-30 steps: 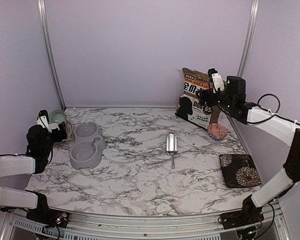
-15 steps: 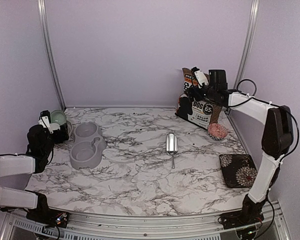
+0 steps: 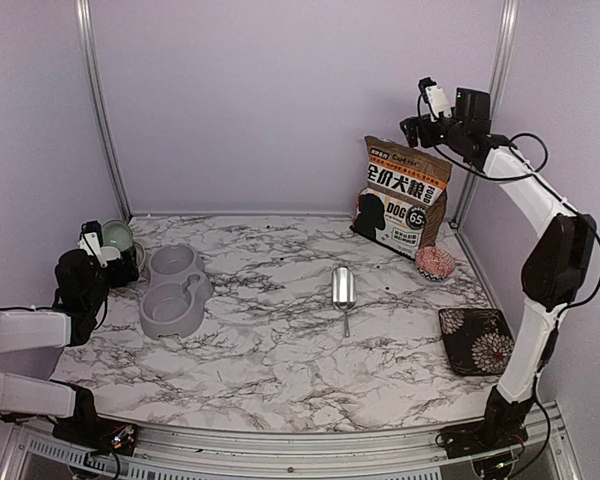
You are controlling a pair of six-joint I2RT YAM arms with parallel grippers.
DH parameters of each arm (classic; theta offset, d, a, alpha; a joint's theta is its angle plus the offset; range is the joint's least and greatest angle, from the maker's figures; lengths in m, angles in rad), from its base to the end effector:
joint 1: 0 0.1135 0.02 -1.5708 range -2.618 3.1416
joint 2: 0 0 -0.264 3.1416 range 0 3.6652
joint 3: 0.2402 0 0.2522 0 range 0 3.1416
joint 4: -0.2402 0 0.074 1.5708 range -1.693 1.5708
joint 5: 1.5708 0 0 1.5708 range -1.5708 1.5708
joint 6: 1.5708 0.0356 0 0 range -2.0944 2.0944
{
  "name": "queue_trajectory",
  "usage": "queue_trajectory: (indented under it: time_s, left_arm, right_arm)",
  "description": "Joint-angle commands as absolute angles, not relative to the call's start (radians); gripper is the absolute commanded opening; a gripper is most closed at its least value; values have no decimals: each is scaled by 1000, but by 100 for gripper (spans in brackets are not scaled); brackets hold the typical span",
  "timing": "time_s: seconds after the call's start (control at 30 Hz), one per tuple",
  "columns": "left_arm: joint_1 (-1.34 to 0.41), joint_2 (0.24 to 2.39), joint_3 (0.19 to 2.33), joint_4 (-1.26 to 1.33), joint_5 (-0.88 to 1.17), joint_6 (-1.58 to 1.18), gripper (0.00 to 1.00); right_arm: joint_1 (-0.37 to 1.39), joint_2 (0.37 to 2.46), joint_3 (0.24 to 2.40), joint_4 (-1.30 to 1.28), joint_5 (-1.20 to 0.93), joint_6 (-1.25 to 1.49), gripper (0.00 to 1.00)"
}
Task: Serve the pet food
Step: Pick up the pet food bag from the corner of the board.
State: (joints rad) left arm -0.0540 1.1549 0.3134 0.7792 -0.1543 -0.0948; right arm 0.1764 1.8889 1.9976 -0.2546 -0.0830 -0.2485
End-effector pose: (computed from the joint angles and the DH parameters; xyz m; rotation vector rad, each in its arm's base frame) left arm 0.2302 -0.0070 0.2055 -0.1514 1.6253 0.0118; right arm 0.4404 0.0815 0.4346 -0.4218 1.6636 0.0178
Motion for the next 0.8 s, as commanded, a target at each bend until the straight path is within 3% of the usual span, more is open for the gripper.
queue_trajectory:
  time_s: [0.0, 0.2, 0.3, 0.43, 0.6, 0.77]
  left_arm:
    - [-58, 1162, 344, 763, -134, -106, 99]
    - [-58, 1160, 342, 762, -128, -109, 99]
    - [-57, 1160, 341, 761, -128, -110, 99]
    - [-58, 1164, 341, 761, -123, -114, 99]
    - [-58, 1167, 343, 761, -118, -117, 99]
    - [-58, 1167, 342, 761, -114, -120, 99]
  right_arm:
    - [128, 1980, 2123, -400, -90, -263, 99]
    - [59, 2071, 2255, -517, -207, -252, 99]
    - [23, 2087, 2262, -552, -353, -219, 98]
    - [18, 2099, 2260, -581, -379, -231, 95]
    - [18, 2110, 2259, -577, -340, -244, 86]
    - [19, 2129, 2264, -572, -294, -291, 70]
